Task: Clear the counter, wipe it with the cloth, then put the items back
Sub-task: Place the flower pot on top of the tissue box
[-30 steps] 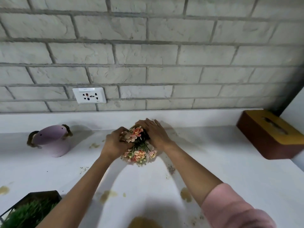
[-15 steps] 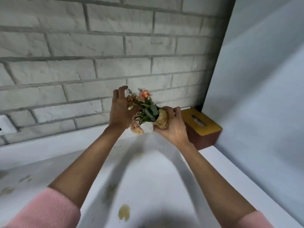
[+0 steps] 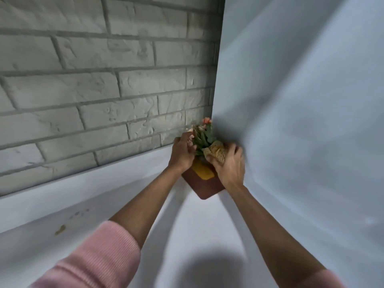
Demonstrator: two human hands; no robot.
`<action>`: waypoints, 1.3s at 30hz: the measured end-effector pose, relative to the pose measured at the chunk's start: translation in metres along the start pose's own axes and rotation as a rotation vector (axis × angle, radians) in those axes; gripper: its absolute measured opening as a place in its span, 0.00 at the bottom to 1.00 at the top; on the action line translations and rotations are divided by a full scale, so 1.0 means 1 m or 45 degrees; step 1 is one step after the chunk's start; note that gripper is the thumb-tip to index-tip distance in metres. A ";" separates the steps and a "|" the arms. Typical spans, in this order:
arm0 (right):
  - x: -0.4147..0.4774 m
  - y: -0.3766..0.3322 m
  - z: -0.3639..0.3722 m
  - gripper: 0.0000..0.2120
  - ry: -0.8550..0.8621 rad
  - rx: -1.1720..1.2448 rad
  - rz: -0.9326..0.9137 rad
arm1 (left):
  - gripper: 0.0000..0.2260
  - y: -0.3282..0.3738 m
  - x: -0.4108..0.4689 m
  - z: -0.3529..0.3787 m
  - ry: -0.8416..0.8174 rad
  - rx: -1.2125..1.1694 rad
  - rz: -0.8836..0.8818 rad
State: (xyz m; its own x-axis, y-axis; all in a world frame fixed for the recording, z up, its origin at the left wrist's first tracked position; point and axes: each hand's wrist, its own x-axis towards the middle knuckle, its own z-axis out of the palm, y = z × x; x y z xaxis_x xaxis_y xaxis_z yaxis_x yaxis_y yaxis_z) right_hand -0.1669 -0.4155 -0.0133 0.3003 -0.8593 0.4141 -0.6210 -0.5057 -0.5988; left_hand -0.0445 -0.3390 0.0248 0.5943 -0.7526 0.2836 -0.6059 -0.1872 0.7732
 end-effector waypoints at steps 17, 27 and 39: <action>0.009 0.011 0.035 0.31 0.035 -0.214 -0.031 | 0.23 -0.028 0.007 0.001 -0.104 0.042 0.025; -0.020 -0.017 0.005 0.24 0.145 -0.083 -0.088 | 0.17 -0.032 -0.038 -0.053 0.038 0.033 0.069; -0.180 -0.111 -0.008 0.14 -0.148 0.300 -0.547 | 0.14 -0.055 -0.198 -0.185 0.118 0.117 -0.072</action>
State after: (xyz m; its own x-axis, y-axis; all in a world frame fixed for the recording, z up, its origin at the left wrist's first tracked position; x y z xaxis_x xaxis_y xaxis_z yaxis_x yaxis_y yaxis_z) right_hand -0.1583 -0.2040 -0.0157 0.5799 -0.5657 0.5863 -0.2471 -0.8079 -0.5351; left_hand -0.0313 -0.0633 0.0309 0.6726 -0.6783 0.2958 -0.6134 -0.2875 0.7356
